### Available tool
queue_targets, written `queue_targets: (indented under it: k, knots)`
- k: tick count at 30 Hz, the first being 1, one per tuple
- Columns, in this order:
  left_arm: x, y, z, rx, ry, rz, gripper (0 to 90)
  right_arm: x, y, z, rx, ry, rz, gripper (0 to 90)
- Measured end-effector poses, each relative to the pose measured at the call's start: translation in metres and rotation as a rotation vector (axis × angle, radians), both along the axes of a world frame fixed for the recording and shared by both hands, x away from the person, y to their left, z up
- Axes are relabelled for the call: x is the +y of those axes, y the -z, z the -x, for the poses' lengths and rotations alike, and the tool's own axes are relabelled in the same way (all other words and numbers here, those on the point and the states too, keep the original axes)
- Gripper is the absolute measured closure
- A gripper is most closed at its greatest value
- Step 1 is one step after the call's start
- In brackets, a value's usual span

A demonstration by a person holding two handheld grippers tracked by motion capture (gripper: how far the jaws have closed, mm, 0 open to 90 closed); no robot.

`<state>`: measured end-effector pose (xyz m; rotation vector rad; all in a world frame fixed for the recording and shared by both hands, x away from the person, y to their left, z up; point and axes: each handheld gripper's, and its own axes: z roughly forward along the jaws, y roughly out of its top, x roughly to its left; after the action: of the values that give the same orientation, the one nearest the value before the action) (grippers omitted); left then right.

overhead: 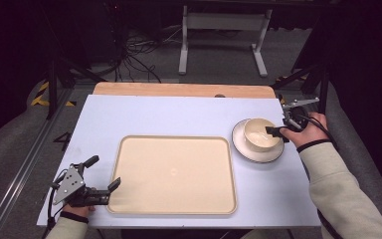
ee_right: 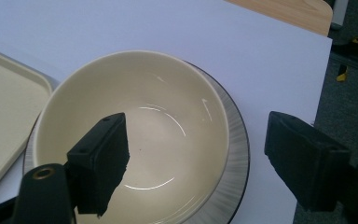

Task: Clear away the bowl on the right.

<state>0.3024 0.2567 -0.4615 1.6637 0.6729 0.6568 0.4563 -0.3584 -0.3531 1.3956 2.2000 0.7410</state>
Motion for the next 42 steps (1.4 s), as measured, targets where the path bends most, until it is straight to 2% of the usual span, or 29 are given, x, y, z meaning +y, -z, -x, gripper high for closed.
queue_targets:
  k: [2,7,13,17,21,24,26,29,31,35,38,42]
  knots:
    - [0.0,0.0,0.0,0.0,0.0,0.0,0.2,-0.002,0.003,-0.005,0.019,0.021,0.0,24.1]
    - [0.0,0.0,0.0,0.0,0.0,0.0,0.2,-0.006,0.007,-0.013,0.034,0.045,0.007,24.8]
    - [0.0,0.0,0.0,0.0,0.001,0.0,0.2,-0.01,0.016,-0.023,0.09,0.078,0.003,30.7]
    - [0.0,0.0,0.0,0.001,-0.002,0.002,0.2,-0.013,0.022,-0.029,0.147,0.084,-0.014,38.4]
    - [0.0,0.0,0.0,-0.001,0.001,0.0,0.2,-0.016,0.026,-0.032,0.176,0.087,-0.023,43.9]
    - [0.0,0.0,0.0,0.0,-0.002,0.001,0.2,-0.017,0.031,-0.034,0.222,0.088,-0.043,50.6]
    - [0.0,0.0,0.0,0.0,0.0,0.0,0.2,-0.017,0.032,-0.034,0.23,0.09,-0.049,52.5]
    - [0.0,0.0,0.0,0.0,-0.001,0.0,0.2,-0.019,0.036,-0.035,0.265,0.099,-0.086,61.4]
    - [0.0,0.0,0.0,0.0,-0.001,0.0,0.2,-0.019,0.038,-0.036,0.272,0.1,-0.096,63.0]
    - [0.0,0.0,0.0,-0.001,-0.001,-0.001,0.2,-0.018,0.039,-0.036,0.305,0.127,-0.144,73.5]
    - [0.0,0.0,0.0,-0.001,-0.001,0.0,0.2,-0.016,0.038,-0.037,0.318,0.155,-0.142,81.8]
    - [0.0,0.0,0.0,-0.002,0.0,-0.002,0.2,-0.016,0.038,-0.037,0.324,0.181,-0.147,83.9]
